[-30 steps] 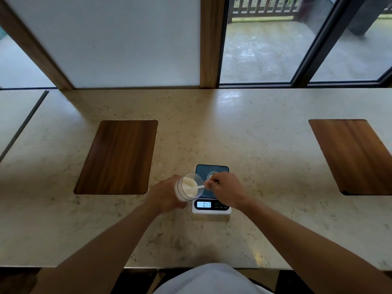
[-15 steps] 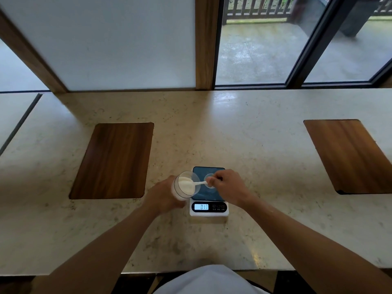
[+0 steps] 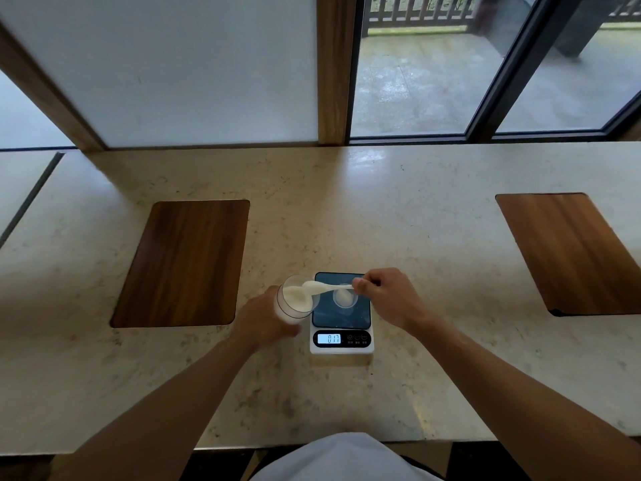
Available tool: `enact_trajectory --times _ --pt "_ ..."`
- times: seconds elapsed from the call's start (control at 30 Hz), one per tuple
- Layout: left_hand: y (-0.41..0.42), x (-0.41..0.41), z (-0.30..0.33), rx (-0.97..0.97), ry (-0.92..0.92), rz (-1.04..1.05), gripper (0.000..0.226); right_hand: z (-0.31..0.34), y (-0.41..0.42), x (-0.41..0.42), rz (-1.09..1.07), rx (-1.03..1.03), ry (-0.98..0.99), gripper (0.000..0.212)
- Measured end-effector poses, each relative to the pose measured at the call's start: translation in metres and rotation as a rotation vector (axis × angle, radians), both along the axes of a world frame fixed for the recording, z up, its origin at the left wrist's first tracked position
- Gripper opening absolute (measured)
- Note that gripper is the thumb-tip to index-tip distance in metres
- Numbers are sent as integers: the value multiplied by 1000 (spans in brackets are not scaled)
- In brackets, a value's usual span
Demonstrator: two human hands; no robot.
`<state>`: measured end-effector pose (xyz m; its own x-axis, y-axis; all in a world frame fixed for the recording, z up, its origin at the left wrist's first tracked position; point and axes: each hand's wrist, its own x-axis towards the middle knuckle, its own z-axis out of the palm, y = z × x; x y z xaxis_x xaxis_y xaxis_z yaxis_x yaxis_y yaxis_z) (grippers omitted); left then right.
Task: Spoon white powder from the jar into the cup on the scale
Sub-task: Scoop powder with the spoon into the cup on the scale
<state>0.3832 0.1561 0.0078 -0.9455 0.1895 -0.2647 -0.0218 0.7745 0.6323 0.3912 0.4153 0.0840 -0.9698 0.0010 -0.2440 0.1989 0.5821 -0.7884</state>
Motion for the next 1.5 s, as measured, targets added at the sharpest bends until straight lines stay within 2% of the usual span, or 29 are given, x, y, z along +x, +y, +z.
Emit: enact_trajectory --times 0.3,0.83,1.2,1.5 --pt "-10 0 8 -25 -39 51 78 -8 23 3 -59 39 5 31" --pt "-17 2 9 -55 -90 74 80 -51 31 8 -189 96 -107 27" --pt "-17 0 10 -62 -75 74 80 -57 26 2 -191 180 -59 26" --pt "-15 -1 11 -52 -74 75 80 -55 22 -1 -126 313 62 22"
